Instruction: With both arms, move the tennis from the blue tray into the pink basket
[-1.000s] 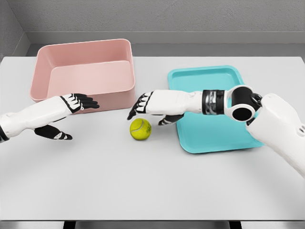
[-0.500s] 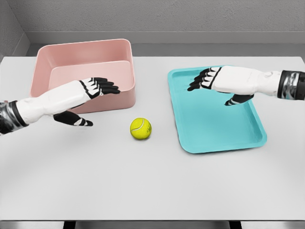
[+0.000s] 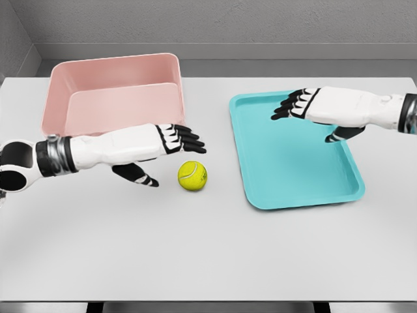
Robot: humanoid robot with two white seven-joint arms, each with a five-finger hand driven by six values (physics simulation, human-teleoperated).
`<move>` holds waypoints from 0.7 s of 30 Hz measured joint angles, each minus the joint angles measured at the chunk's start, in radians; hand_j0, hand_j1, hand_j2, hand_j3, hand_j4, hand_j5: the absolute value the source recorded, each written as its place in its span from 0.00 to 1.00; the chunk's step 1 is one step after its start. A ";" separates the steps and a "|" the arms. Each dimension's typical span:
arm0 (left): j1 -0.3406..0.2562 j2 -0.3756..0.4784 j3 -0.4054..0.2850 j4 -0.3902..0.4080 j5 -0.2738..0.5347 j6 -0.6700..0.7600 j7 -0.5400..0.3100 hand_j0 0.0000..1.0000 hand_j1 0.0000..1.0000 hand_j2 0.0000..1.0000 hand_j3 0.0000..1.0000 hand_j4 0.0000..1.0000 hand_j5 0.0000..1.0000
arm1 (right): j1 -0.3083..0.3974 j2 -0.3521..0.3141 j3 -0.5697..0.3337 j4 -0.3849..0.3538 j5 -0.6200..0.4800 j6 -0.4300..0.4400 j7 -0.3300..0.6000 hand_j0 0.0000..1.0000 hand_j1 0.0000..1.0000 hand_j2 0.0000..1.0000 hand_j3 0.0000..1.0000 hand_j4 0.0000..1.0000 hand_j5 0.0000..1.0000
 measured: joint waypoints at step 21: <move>-0.224 -0.096 -0.261 0.102 0.250 -0.001 -0.180 1.00 1.00 1.00 1.00 1.00 1.00 | 0.025 -0.011 -0.051 -0.026 0.000 0.000 0.003 1.00 1.00 1.00 1.00 1.00 1.00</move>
